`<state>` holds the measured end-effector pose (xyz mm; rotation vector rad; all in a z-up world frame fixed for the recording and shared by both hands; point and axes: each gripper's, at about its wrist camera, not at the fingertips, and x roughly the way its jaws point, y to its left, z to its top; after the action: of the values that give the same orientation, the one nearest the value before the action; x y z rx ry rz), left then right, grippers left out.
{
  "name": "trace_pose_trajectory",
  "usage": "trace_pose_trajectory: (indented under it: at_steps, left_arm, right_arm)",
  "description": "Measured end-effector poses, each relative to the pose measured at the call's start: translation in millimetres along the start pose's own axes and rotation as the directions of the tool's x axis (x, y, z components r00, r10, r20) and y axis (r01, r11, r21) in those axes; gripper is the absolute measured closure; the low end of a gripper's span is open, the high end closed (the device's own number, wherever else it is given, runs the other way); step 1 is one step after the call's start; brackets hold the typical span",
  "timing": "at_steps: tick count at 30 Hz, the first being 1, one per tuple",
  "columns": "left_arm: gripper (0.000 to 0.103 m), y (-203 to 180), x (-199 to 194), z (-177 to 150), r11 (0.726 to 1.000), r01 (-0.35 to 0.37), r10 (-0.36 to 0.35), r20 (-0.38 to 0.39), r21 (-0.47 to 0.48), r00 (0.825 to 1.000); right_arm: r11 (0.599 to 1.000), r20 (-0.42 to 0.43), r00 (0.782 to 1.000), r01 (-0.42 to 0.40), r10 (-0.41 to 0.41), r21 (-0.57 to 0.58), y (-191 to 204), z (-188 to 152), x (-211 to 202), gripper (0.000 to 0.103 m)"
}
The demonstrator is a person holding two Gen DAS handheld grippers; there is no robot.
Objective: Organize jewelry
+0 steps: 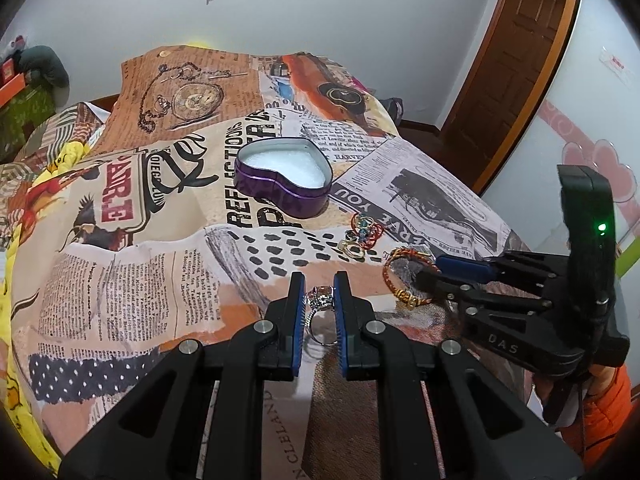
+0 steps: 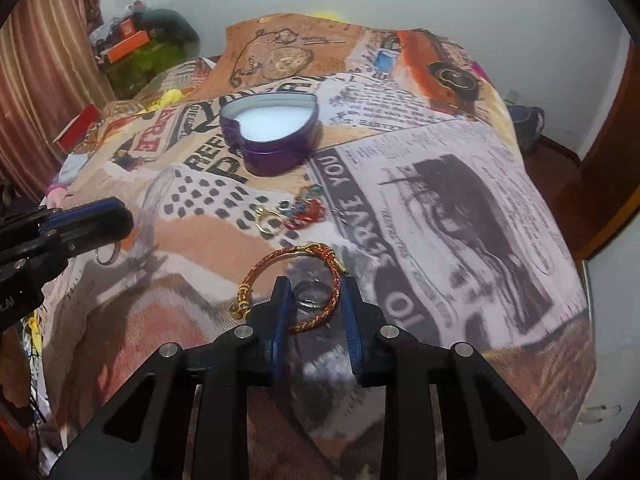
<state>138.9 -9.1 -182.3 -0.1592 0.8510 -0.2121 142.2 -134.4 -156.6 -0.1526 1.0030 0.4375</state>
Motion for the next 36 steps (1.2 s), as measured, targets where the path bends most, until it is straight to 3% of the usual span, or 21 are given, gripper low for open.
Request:
trace_pose_trajectory:
  at_steps: [11,23,26,27,29,31,36]
  left_arm:
    - [0.09,-2.4,2.2,0.8,1.0,-0.008,0.008,-0.001,0.009,1.0]
    - [0.09,6.7,10.2,1.1,1.0,-0.021,0.022,-0.02,0.002,1.0]
    - [0.09,11.4,14.4,1.3,0.999,-0.036,0.035,-0.034,-0.008,0.999]
    - [0.09,13.1,16.1,1.4,0.999,-0.036,0.035,-0.04,-0.014,0.999]
    - [0.084,18.2,20.6,2.4,0.999,-0.034,0.031,-0.061,-0.036,0.998]
    - [0.071,22.7,24.2,3.3,0.998,-0.025,0.021,-0.073,-0.056,0.997]
    - [0.071,20.9,35.4,8.4,0.998,-0.047,0.044,-0.084,-0.036,0.996]
  right_arm:
    - [0.996,0.048,0.996,-0.078,0.079,-0.038,15.5,3.7,-16.9,0.079]
    - [0.986,-0.043,0.994,-0.101,0.096,-0.13,24.6,12.1,27.0,0.08]
    - [0.984,-0.043,0.992,-0.122,0.118,-0.13,24.2,9.7,27.1,0.093]
    - [0.984,-0.038,0.993,-0.116,0.112,-0.132,25.2,8.7,26.8,0.093]
    - [0.985,-0.022,0.995,-0.104,0.102,-0.136,26.8,6.9,25.0,0.093]
    - [0.987,-0.01,0.995,-0.104,0.103,-0.124,25.7,6.2,23.2,0.093]
    - [0.99,0.028,0.992,-0.119,0.122,-0.078,15.1,9.2,12.7,0.093]
